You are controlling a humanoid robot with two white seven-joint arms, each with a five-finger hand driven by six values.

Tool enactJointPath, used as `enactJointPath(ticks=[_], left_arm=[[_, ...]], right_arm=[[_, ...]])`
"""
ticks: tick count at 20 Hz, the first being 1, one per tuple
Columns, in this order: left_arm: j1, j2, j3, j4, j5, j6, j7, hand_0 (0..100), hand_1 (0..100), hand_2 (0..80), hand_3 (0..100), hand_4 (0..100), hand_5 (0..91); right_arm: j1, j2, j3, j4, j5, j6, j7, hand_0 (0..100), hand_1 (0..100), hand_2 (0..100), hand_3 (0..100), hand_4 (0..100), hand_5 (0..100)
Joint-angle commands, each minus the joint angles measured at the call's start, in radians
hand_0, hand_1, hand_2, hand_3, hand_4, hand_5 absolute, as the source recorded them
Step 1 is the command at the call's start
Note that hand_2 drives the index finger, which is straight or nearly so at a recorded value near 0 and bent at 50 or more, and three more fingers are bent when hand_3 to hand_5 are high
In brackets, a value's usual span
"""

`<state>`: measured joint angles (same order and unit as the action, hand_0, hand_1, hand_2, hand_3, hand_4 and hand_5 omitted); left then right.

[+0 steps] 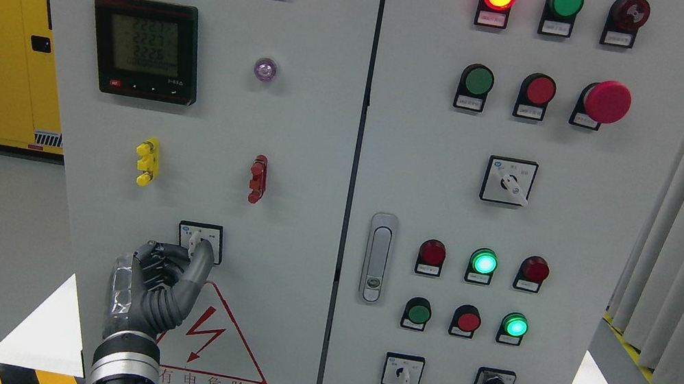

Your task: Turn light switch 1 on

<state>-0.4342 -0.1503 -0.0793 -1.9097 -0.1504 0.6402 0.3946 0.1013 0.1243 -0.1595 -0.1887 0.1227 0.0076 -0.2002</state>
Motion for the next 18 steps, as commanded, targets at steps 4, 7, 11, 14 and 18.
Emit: enactJointPath(ticks=[4,7,11,14,18], left_arm=[[0.000,-0.002,-0.004,0.006,0.000,0.003,0.000,48,63,60.5,91,89,86.1],[0.000,-0.002,-0.004,0.006,0.000,0.003,0.000,48,63,60.9,91,90,86.1],[0.000,0.000,-0.004,0.006,0.002,0.003,0.000,49,62,61.8,91,90,86.2],[0.000,0.000,-0.005,0.006,0.002,0.003,0.000,50,62,62.1,91,90,86.2],[-0.001,0.000,-0.005,0.006,0.002,0.003,0.000,51,61,62.7,91,90,86.4]], right_arm=[[0.000,0.000,0.000,0.000,0.000,0.000,-0.001,0,50,4,0,0,0],[0.000,0.000,0.000,0.000,0.000,0.000,0.001,0,50,4,0,0,0],[0.000,0.000,0.000,0.000,0.000,0.000,0.001,0,50,4,0,0,0],[0.000,0.000,0.000,0.000,0.000,0.000,0.001,0,50,4,0,0,0],[0.000,0.000,0.000,0.000,0.000,0.000,0.001,0,50,4,0,0,0]])
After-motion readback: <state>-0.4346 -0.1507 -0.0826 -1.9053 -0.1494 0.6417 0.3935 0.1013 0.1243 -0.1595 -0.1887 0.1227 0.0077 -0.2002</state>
